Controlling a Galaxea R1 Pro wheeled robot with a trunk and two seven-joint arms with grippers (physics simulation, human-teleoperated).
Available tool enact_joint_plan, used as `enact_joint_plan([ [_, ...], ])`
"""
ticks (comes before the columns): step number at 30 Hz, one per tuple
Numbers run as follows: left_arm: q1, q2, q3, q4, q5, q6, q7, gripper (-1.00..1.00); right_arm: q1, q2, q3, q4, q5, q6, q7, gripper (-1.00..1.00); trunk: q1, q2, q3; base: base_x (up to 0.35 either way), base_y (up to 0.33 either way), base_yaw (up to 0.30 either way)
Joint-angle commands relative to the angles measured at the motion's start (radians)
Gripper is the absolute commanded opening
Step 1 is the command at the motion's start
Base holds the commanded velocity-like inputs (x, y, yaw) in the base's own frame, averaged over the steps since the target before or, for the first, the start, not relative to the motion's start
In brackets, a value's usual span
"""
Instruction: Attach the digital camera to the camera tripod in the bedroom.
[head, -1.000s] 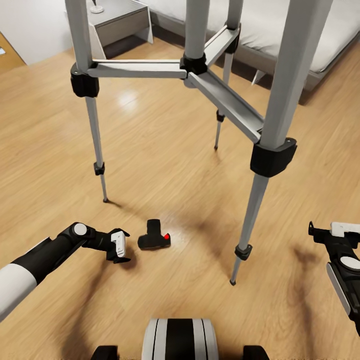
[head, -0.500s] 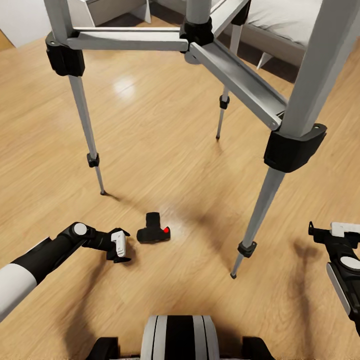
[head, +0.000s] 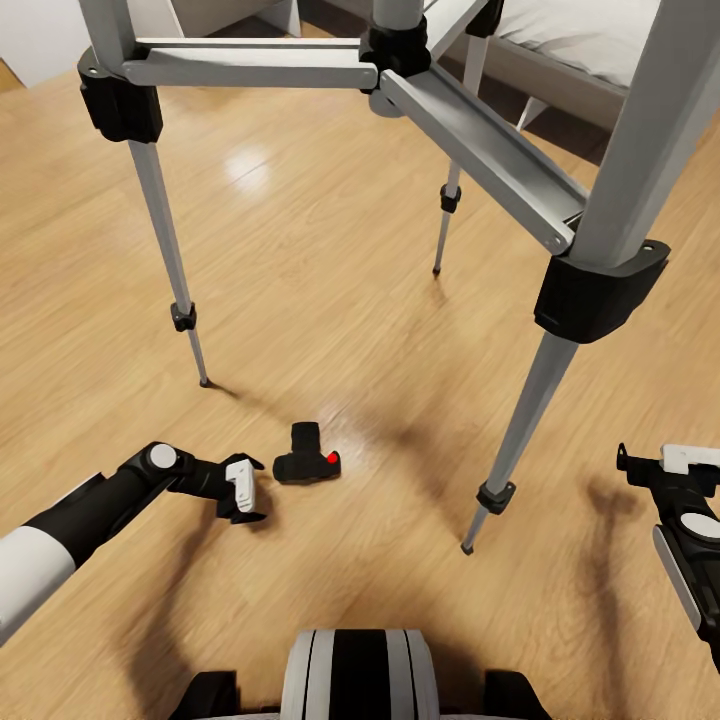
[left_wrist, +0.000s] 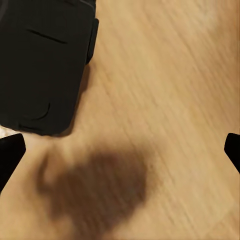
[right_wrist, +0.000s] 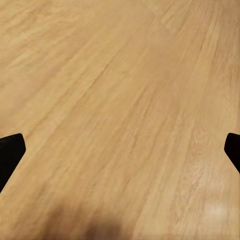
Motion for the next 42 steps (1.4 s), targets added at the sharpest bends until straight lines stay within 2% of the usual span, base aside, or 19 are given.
enact_joint_plan([
  [1,-0.001,0.0,-0.002,-0.003,0.0,0.011,-0.002,1.0,0.0,0.0,0.001,-0.002,-0.001,0.006,-0.004,1.0,0.0,0.0,-0.001,0.0,0.0,0.0],
  [16,-0.002,-0.011,0.001,-0.003,0.001,0.044,0.006,1.0,0.0,0.0,0.001,-0.002,-0.001,0.006,-0.004,1.0,0.0,0.0,-0.001,0.0,0.0,0.0],
  [29,-0.006,-0.036,0.003,0.016,0.0,0.117,0.095,1.0,0.0,0.0,0.001,-0.002,-0.001,0.006,-0.004,1.0,0.0,0.0,-0.001,0.0,0.0,0.0],
  [42,-0.032,-0.046,0.003,0.089,0.0,0.13,0.114,1.0,0.0,0.0,0.001,-0.002,-0.001,0.006,-0.004,1.0,0.0,0.0,-0.001,0.0,0.0,0.0],
])
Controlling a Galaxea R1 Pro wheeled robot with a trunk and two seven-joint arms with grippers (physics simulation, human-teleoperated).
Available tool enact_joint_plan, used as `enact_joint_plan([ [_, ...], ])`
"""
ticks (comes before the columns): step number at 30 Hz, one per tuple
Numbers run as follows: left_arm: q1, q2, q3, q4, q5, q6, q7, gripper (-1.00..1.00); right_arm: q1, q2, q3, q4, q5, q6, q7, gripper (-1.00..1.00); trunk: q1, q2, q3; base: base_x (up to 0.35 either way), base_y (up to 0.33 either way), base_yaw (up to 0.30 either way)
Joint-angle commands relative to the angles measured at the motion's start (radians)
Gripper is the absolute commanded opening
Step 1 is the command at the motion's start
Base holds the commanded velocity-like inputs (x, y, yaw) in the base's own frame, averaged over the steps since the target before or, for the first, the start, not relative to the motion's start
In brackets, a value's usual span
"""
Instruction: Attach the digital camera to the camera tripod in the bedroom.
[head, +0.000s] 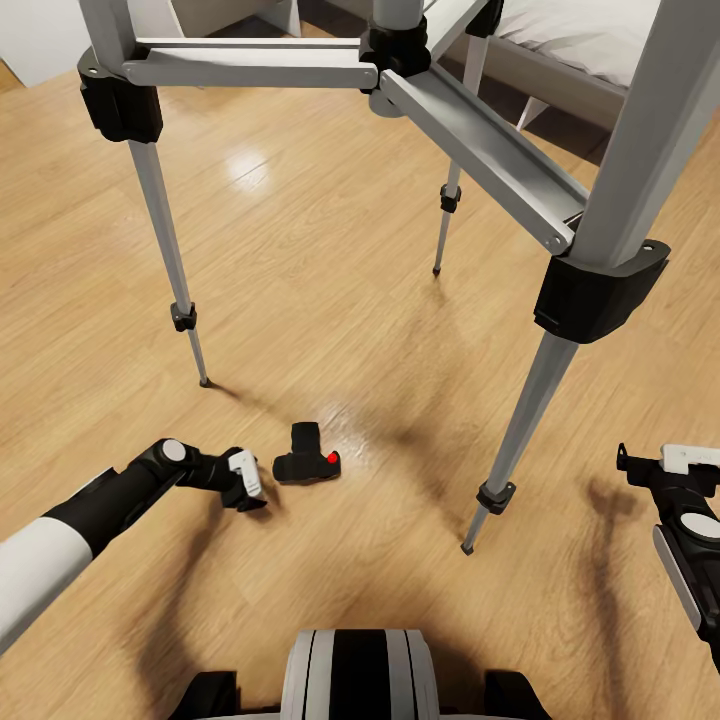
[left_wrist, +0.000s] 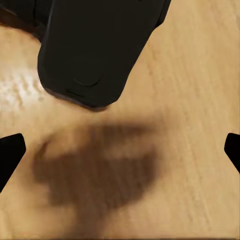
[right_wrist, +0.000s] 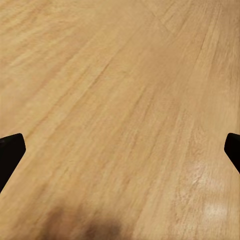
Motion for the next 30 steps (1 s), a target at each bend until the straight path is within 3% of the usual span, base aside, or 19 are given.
enact_joint_plan([
  [1,-0.005,0.001,-0.002,0.003,-0.001,0.008,-0.002,1.0,0.0,0.0,0.001,-0.002,-0.001,0.006,-0.004,1.0,0.0,0.0,-0.001,0.0,0.0,0.0],
  [15,-0.027,-0.004,-0.002,0.021,-0.001,0.007,-0.001,1.0,0.0,0.0,0.001,-0.002,-0.001,0.006,-0.004,1.0,0.0,0.0,-0.001,0.0,0.0,0.0],
  [30,-0.032,-0.038,0.0,0.024,0.0,0.01,0.024,1.0,0.0,0.0,0.001,-0.002,-0.001,0.006,-0.004,1.0,0.0,0.0,-0.001,0.0,0.0,0.0],
])
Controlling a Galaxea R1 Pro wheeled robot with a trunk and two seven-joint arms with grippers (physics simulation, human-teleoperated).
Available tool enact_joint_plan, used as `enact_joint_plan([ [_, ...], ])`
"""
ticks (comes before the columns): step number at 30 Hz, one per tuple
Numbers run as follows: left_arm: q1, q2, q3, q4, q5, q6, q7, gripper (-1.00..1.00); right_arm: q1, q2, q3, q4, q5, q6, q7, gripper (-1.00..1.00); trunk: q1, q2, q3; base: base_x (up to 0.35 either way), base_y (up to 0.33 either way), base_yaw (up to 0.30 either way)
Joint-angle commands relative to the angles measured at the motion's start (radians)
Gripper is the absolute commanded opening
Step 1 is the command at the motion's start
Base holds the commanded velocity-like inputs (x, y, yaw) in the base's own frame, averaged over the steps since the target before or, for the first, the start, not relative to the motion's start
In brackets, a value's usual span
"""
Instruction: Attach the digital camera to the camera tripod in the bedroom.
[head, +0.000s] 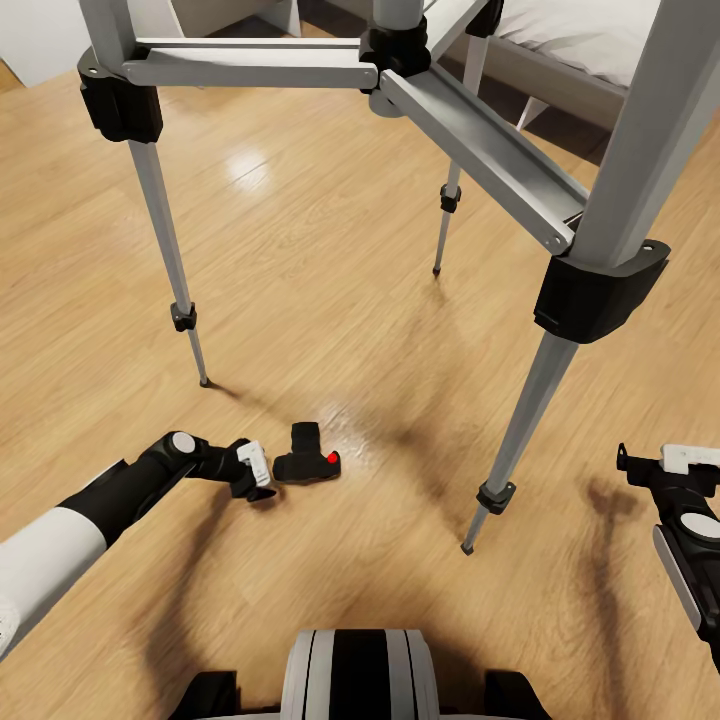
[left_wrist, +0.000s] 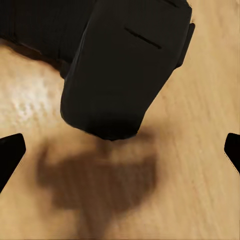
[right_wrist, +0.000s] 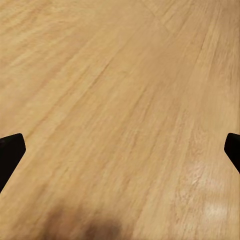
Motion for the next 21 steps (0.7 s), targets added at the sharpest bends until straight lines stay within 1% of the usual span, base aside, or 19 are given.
enact_joint_plan([
  [1,-0.002,-0.003,-0.001,-0.002,-0.001,0.008,0.0,1.0,0.0,0.0,0.001,-0.002,-0.001,0.006,-0.004,1.0,0.0,0.0,-0.001,0.0,0.0,0.0],
  [4,-0.007,-0.009,-0.001,-0.002,-0.001,0.008,0.003,1.0,0.0,0.0,0.001,-0.002,-0.001,0.006,-0.004,1.0,0.0,0.0,-0.001,0.0,0.0,0.0],
  [6,-0.016,-0.024,-0.001,-0.002,-0.001,0.009,0.007,1.0,0.0,0.0,0.001,-0.002,-0.001,0.006,-0.004,1.0,0.0,0.0,-0.001,0.0,0.0,0.0],
  [7,-0.016,-0.024,-0.001,-0.002,-0.001,0.009,0.007,1.0,0.0,0.0,0.001,-0.002,-0.001,0.006,-0.004,1.0,0.0,0.0,-0.001,0.0,0.0,0.0],
  [17,-0.027,-0.077,-0.002,0.037,-0.001,0.01,0.015,1.0,0.0,0.0,0.001,-0.002,-0.001,0.006,-0.004,1.0,0.0,0.0,-0.001,0.0,0.0,0.0],
  [21,-0.028,-0.09,-0.002,0.055,-0.001,0.01,0.028,1.0,0.0,0.0,0.001,-0.002,-0.001,0.006,-0.004,1.0,0.0,0.0,-0.001,0.0,0.0,0.0],
])
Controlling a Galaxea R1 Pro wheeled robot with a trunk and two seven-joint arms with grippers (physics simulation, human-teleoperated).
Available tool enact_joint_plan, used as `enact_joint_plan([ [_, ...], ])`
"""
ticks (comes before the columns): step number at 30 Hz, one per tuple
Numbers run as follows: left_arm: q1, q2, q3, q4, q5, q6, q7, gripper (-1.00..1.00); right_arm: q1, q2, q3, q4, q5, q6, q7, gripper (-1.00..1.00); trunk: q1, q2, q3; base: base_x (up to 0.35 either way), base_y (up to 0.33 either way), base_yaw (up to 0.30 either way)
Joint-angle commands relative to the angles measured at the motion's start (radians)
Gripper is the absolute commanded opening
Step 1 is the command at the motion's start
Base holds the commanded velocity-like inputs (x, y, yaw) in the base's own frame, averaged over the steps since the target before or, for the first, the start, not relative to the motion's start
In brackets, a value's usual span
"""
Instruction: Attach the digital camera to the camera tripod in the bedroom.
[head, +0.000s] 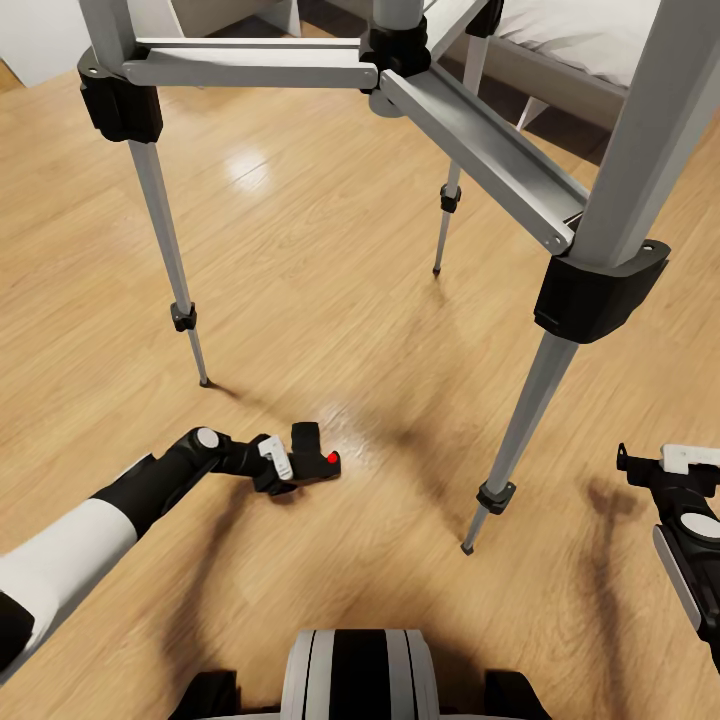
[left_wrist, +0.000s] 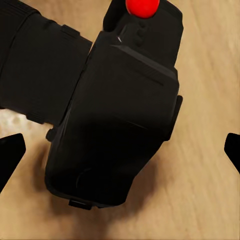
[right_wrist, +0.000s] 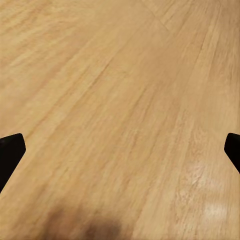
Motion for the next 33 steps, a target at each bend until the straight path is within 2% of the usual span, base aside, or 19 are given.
enact_joint_plan([
  [1,-0.001,0.001,-0.002,-0.002,-0.002,0.007,-0.002,1.0,0.0,0.0,0.001,-0.002,-0.001,0.006,-0.004,1.0,0.0,0.0,-0.001,0.0,0.0,0.0],
  [6,-0.001,-0.009,-0.002,0.012,-0.001,0.007,0.016,1.0,0.0,0.0,0.001,-0.002,-0.001,0.006,-0.004,1.0,0.0,0.0,-0.001,0.0,0.0,0.0],
  [20,-0.001,-0.013,-0.003,0.024,-0.002,0.006,0.034,1.0,0.0,0.0,0.001,-0.002,-0.001,0.006,-0.004,1.0,0.0,0.0,-0.001,0.0,0.0,0.0],
  [33,-0.001,-0.014,-0.004,0.084,-0.002,0.002,0.035,1.0,0.0,0.0,0.001,-0.002,-0.001,0.006,-0.004,1.0,0.0,0.0,-0.001,0.0,0.0,0.0],
])
